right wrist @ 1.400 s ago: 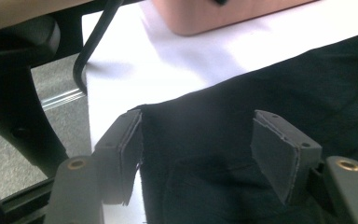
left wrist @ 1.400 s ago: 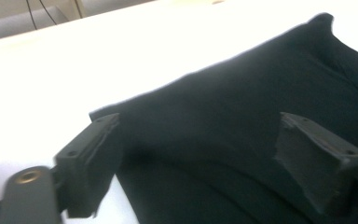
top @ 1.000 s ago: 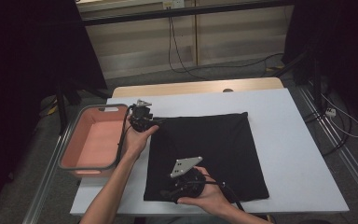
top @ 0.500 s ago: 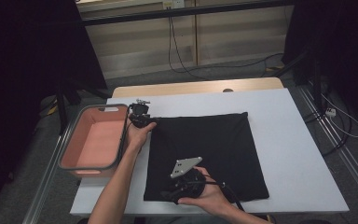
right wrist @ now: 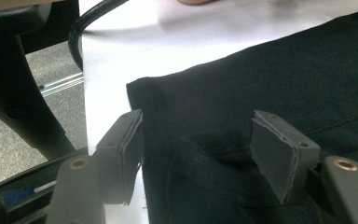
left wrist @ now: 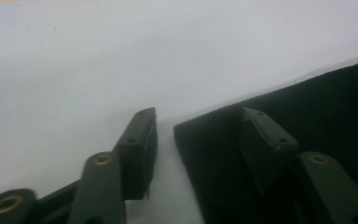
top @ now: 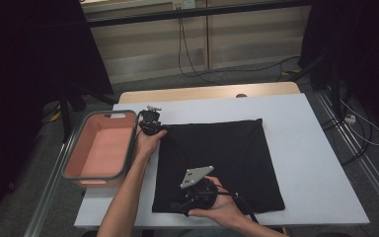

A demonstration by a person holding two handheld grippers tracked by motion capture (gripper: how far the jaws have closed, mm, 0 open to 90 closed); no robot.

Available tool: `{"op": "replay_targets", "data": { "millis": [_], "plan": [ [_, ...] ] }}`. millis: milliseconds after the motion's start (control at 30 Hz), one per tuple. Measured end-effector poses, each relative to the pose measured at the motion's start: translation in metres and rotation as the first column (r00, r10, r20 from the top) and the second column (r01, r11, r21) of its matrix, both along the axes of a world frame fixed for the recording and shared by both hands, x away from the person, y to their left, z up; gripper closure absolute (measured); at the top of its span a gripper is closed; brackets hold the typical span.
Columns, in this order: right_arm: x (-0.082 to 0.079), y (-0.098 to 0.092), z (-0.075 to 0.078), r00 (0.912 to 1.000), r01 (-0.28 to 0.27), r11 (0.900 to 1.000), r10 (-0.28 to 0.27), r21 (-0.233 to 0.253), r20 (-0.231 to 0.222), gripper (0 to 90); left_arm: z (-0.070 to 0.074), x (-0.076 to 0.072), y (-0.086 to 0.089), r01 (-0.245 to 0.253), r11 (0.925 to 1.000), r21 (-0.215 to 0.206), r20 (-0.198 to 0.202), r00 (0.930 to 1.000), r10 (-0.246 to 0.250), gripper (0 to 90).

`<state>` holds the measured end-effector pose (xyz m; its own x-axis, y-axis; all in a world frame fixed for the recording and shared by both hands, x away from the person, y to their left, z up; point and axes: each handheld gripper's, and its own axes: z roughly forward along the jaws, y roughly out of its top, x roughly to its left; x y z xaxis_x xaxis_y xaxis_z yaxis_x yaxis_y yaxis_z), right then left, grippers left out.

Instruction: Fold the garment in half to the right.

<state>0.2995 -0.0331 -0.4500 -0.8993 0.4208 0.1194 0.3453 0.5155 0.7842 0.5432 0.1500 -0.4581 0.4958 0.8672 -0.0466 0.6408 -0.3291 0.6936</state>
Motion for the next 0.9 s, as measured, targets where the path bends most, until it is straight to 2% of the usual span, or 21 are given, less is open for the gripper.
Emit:
{"op": "replay_targets", "data": {
  "millis": [267,300,333,367,433,533,633,667,767,900],
  "plan": [
    [0.000,0.002,-0.002,0.9999,-0.012,1.000,0.012,-0.005,-0.009,35.1,0.001,-0.001,-0.002,0.000,1.0000,0.001,-0.002,1.0000,0.000,53.9],
    [0.000,0.002,-0.002,0.9999,-0.014,1.000,0.013,-0.004,-0.010,35.0,0.001,-0.002,-0.003,0.018,0.9998,-0.012,-0.010,0.9998,-0.019,57.1],
    [0.000,0.003,-0.002,0.9998,-0.015,1.000,0.015,-0.005,-0.011,34.8,0.001,-0.003,-0.006,0.025,0.9997,-0.004,-0.009,0.9997,-0.025,65.2],
    [0.000,0.003,-0.002,0.9998,-0.014,1.000,0.014,-0.006,-0.012,34.8,0.001,-0.004,-0.009,0.023,0.9997,0.001,0.003,0.9997,-0.023,66.2],
    [0.000,0.003,-0.003,0.9998,-0.016,1.000,0.016,-0.008,-0.012,34.6,0.001,-0.005,-0.011,0.018,0.9998,0.009,0.002,0.9998,-0.019,68.2],
    [-0.001,0.004,-0.004,0.9996,-0.018,1.000,0.017,-0.010,-0.020,34.5,0.001,-0.004,-0.006,0.029,0.9994,-0.021,-0.022,0.9993,-0.029,70.2],
    [-0.002,0.005,-0.004,0.9996,-0.021,1.000,0.020,-0.012,-0.019,34.4,0.002,-0.005,-0.009,0.023,0.9986,-0.048,-0.041,0.9989,-0.025,84.1],
    [-0.002,0.005,-0.004,0.9996,-0.021,1.000,0.021,-0.011,-0.021,34.4,0.002,-0.005,-0.009,0.028,0.9988,-0.040,-0.040,0.9988,-0.029,85.0],
    [-0.003,0.006,-0.003,0.9996,-0.019,1.000,0.019,-0.013,-0.021,34.5,0.003,-0.005,-0.006,0.011,0.9973,-0.073,-0.060,0.9981,-0.016,86.1],
    [-0.003,0.010,-0.002,0.9998,-0.008,0.999,0.008,-0.031,-0.018,35.4,0.008,-0.007,-0.001,-0.002,0.9959,-0.091,-0.052,0.9986,-0.003,86.4]
  ]
}}
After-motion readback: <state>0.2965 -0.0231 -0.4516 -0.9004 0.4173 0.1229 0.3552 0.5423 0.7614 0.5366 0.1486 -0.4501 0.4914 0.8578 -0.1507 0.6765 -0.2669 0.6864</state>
